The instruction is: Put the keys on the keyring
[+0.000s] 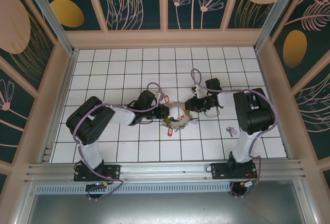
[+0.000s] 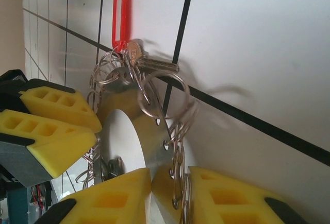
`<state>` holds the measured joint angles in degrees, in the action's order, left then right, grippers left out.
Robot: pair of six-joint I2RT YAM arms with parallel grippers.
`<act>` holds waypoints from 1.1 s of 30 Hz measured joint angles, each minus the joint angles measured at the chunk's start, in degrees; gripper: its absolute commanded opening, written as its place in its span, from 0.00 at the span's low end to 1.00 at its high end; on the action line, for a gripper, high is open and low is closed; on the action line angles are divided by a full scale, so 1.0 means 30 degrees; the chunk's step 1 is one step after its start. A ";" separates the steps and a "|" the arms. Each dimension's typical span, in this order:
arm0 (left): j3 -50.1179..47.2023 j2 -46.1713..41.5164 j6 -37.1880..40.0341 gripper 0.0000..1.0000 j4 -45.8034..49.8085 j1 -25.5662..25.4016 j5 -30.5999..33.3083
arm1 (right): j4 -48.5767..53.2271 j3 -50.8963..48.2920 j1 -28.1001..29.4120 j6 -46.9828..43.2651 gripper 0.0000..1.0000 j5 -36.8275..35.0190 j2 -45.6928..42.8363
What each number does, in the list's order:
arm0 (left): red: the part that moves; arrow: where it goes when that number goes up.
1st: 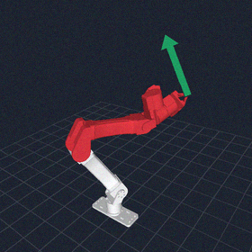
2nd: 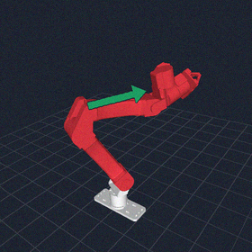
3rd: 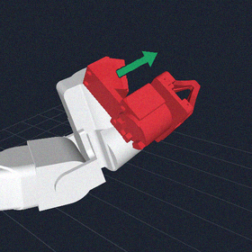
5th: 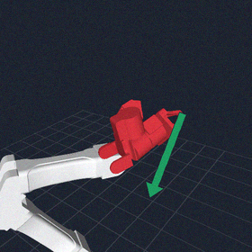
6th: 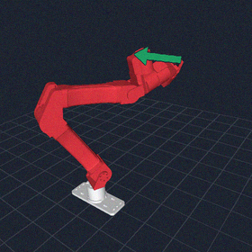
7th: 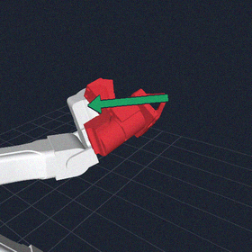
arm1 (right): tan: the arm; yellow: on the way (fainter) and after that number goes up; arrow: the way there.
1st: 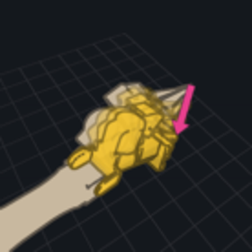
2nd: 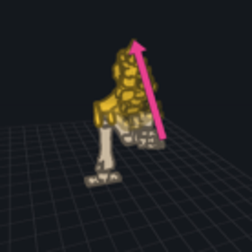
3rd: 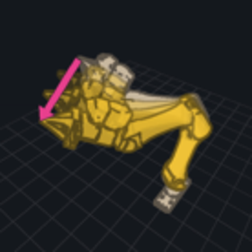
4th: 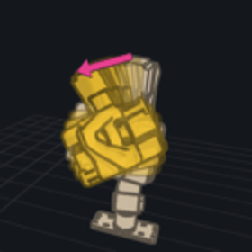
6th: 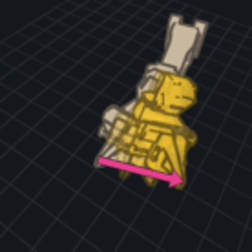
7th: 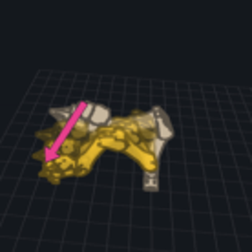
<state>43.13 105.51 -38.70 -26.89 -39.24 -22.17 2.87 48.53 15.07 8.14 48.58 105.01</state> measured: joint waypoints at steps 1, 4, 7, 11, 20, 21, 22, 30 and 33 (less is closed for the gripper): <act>0.0007 -0.0007 -0.0073 0.20 -0.0007 0.0036 -0.0022 | -0.0015 -0.0007 -0.0051 0.0007 0.13 0.0168 0.0000; 0.0000 0.0000 -0.0233 0.20 -0.0015 0.0131 -0.0029 | -0.0146 -0.0007 -0.0182 0.0036 0.07 0.0561 0.0000; 0.0000 -0.0044 -0.0277 0.22 -0.0029 0.0131 0.0036 | -0.0313 -0.0080 -0.0277 0.0138 0.00 0.0743 -0.0058; -0.0255 -0.0991 -0.0219 0.26 0.0087 0.0066 0.1086 | -0.0474 -0.0576 -0.0517 0.0423 0.00 0.1129 -0.0954; -0.1246 -0.7439 -0.0299 0.87 -0.0153 0.0131 0.6761 | -0.1690 -0.1792 -0.1945 0.1887 0.00 0.1923 -0.5071; -0.1435 -0.8094 -0.0357 0.98 -0.0248 0.0175 0.7541 | -0.2062 -0.1967 -0.2142 0.2251 0.00 0.2025 -0.5625; -0.1661 -0.8648 -0.0546 0.99 -0.0342 0.0219 0.8240 | -0.2441 -0.2113 -0.2324 0.2637 0.00 0.2149 -0.6142; -0.2586 -0.9857 -0.2419 0.99 -0.1056 0.0634 0.9551 | -0.5814 -0.2732 -0.2871 0.6448 0.00 0.2069 -0.9034; -0.2484 -0.9260 -0.3279 0.98 -0.1734 0.0641 0.8393 | -0.6943 -0.2929 -0.2871 0.7839 0.00 0.1690 -0.9734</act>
<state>35.68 77.73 -48.53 -32.10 -37.32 3.01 -17.96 39.75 6.46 31.66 53.65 75.81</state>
